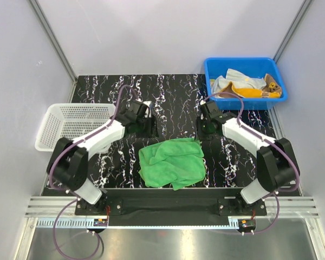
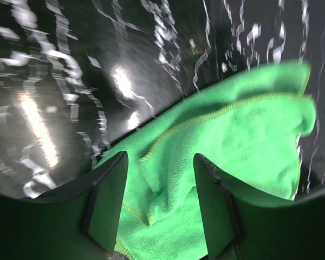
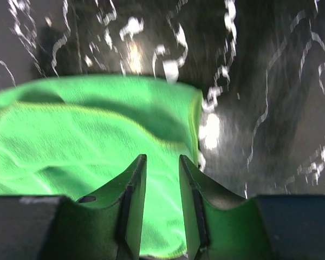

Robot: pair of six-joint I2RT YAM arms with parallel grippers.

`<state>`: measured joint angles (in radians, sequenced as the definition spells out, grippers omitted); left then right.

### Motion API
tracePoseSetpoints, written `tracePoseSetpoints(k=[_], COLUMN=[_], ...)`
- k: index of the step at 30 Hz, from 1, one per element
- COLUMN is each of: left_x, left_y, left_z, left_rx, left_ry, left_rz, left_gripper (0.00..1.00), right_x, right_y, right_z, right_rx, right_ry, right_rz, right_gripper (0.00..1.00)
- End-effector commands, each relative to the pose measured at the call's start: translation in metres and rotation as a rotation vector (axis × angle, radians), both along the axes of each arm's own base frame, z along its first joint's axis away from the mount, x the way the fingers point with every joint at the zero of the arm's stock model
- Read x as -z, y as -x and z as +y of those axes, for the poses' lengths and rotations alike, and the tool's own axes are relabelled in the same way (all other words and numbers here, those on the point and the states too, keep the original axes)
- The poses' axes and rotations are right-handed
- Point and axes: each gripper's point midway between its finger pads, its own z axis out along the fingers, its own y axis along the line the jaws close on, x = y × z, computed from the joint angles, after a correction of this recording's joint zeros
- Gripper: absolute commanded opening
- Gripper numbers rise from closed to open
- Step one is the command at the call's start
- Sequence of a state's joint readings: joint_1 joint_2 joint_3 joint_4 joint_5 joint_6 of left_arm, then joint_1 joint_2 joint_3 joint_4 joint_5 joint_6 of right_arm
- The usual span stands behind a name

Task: Fold and stack the towels
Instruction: Flatten out the crumpled towel

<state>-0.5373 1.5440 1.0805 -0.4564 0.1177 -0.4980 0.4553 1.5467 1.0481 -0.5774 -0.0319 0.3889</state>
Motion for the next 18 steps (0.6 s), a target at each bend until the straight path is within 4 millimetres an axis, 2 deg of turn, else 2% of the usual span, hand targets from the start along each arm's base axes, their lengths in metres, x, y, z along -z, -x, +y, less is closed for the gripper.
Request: tracePoseSetpoints(k=[1,2,7,11,12,18], left_x=[0.016,0.025,0.039,0.056,0.058,0.049], left_y=[0.014,0.016,0.022,0.020,0.016,0.005], left_z=[-0.024,-0.025,-0.032,-0.014,-0.005,0.012], left_rx=[0.164,0.168,0.179,0.118,0.082,0.014], left_ry=[0.069,0.065,0.074,-0.040,-0.076,-0.154], left_rz=[0.050,0.065,0.098,0.117,0.101,0.044], left_gripper=[0.56,0.55,0.54,0.50,0.50,0.47], right_x=[-0.001,0.001,0.020,0.032,0.032,0.024], right_y=[-0.024,-0.027,-0.026,-0.028,-0.030,-0.034], right_z=[0.004,0.000,0.005,0.002,-0.001,-0.006], right_rx=[-0.016,-0.005,-0.019,-0.010,0.004,0.025], right_ry=[-0.035,-0.051,-0.090,-0.081,-0.077,-0.094], right_rz=[-0.037,-0.029,0.009,0.018,0.010,-0.015], right_gripper=[0.38,0.38,0.38,0.37,0.36,0.31])
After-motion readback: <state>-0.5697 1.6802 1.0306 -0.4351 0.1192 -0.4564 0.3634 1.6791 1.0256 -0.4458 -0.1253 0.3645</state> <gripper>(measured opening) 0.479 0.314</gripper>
